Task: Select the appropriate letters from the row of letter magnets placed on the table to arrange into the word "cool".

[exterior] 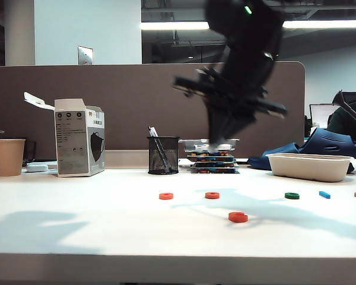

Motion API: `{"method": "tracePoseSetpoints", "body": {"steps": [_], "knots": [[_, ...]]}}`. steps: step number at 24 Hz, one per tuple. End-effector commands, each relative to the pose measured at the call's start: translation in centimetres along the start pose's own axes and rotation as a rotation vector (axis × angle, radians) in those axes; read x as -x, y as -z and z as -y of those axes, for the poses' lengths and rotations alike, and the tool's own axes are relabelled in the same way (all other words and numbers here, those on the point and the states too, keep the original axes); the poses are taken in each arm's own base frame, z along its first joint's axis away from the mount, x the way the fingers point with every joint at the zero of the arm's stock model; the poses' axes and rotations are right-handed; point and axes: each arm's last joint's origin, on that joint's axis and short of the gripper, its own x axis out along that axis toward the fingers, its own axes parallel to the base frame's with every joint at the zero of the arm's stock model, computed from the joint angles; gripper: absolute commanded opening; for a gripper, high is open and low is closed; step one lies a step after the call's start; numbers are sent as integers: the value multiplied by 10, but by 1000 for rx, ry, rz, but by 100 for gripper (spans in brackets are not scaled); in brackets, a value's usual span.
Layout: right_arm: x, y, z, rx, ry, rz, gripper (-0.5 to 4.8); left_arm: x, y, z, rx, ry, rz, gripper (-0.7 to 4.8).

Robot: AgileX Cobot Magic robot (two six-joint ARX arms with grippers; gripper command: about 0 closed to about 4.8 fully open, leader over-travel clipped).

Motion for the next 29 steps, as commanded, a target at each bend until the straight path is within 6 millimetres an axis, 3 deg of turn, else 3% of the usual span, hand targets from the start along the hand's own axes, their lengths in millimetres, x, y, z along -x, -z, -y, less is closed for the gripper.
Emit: {"method": "tracePoseSetpoints", "body": {"steps": [1,7,19,29], "knots": [[-10,-7,18,-60,-35,-27,-9,2,-1,1,-2,8,13,-4],[-30,-10,37,-112,-141,-94,-9,2,-1,1,-1,7,14,-4],[-56,-11,42,-149,-150,-89,-9,2,-1,1,-1,7,14,-4],[-61,-12,48,-164,-131,-82,-9,2,-1,1,-1,7,14,-4]]}}
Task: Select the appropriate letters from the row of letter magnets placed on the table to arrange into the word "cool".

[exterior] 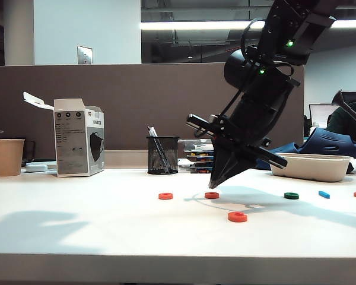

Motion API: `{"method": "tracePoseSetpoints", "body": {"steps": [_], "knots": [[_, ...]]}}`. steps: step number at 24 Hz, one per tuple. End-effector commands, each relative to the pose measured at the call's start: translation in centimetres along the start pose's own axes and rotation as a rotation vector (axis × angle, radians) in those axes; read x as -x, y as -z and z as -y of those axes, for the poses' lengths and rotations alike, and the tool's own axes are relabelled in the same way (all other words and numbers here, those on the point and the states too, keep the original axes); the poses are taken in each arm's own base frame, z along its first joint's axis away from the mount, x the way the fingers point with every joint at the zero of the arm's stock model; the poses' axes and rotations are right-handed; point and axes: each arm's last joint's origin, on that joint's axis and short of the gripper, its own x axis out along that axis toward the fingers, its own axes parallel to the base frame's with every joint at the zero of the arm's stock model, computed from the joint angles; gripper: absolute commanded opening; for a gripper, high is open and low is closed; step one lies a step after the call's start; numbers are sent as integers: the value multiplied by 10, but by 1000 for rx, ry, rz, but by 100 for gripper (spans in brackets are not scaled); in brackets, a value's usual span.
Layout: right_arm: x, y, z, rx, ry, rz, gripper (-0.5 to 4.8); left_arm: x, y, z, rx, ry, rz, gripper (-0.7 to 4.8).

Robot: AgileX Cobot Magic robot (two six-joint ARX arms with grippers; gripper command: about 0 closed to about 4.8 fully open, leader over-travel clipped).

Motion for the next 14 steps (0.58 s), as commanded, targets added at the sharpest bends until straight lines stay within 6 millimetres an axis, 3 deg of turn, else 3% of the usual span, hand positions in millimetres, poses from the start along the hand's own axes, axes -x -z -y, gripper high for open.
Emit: {"method": "tracePoseSetpoints", "body": {"steps": [1,14], "knots": [[1,-3,2,-7,1,15,-9,2,-1,1,-2,7,14,-4],[-6,-2,7,-20,1,-12,-9,2,-1,1,-2,8,13,-4]]}}
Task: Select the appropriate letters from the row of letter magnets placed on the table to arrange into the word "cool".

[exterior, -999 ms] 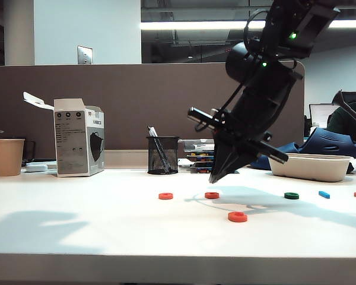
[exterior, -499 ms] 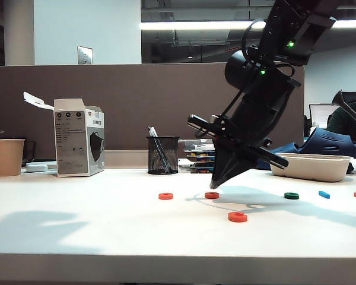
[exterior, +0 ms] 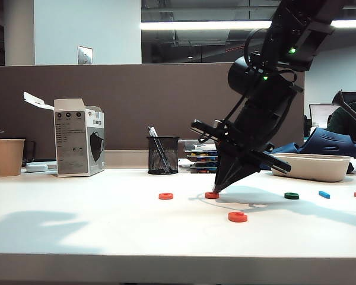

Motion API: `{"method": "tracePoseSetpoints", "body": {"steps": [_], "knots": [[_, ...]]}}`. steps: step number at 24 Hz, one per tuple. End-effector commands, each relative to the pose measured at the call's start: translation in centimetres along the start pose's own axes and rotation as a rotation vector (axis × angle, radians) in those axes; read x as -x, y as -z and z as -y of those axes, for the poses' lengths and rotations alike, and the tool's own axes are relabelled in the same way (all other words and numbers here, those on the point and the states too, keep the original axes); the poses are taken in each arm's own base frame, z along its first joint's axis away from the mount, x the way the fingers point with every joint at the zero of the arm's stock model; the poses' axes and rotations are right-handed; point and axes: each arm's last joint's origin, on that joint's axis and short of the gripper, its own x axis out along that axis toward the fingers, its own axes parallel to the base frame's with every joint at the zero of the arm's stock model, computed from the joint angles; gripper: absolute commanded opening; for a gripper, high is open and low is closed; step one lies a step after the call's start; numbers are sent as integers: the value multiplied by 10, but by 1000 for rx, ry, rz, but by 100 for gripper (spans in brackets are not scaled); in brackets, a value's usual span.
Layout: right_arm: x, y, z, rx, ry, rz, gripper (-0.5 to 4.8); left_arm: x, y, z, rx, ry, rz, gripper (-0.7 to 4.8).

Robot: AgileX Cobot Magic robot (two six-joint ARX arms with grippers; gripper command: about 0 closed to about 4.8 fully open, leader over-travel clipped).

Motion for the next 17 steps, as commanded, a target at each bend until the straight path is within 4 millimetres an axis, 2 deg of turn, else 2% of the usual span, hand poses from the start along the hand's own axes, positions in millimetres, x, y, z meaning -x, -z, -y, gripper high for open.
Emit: {"method": "tracePoseSetpoints", "body": {"steps": [1,13,17], "knots": [[-1,0,0,-2,0,-3,-9,2,-1,1,-2,8,13,-4],[-2,4,2,-34,27,-43,-9,2,-1,1,-2,8,13,-4],[-2,8,6,-45,109,-55,-9,2,-1,1,-2,8,13,-4]]}}
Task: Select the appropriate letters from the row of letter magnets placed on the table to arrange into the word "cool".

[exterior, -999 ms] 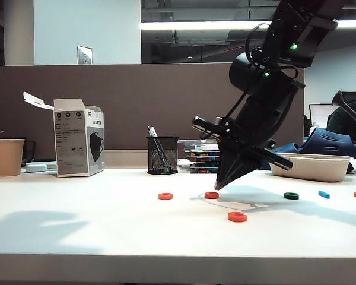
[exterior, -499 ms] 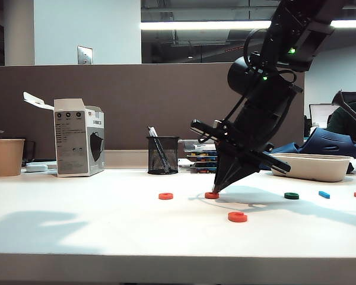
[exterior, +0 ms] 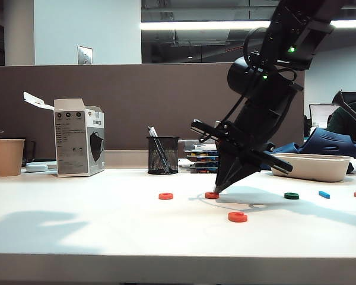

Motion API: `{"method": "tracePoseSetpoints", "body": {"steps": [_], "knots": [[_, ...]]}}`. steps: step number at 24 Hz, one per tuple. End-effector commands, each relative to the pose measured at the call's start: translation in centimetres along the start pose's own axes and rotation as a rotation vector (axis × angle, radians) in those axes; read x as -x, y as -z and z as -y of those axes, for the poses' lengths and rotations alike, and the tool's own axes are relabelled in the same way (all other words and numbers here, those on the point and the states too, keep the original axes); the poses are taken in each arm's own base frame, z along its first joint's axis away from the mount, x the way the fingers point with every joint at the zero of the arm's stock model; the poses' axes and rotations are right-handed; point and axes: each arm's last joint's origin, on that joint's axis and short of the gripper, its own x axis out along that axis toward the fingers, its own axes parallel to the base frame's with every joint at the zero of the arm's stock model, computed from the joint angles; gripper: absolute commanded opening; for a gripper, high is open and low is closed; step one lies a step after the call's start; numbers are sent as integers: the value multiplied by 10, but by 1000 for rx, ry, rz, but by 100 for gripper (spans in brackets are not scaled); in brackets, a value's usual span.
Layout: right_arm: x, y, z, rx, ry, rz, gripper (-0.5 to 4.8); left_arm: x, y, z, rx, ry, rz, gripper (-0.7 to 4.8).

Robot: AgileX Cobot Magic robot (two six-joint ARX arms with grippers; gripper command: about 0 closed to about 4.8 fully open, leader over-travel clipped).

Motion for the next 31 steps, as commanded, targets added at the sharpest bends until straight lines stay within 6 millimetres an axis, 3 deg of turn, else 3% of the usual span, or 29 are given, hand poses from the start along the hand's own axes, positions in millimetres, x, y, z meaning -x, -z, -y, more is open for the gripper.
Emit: {"method": "tracePoseSetpoints", "body": {"steps": [1,17,31], "knots": [[-3,7,6,-19,88,-37,-9,2,-1,1,-2,8,13,-4],[27,-26,-20,52,21,34,-9,2,-1,1,-2,8,13,-4],[6,-21,-15,38,-47,-68,-9,2,-1,1,-2,7,13,-4]]}}
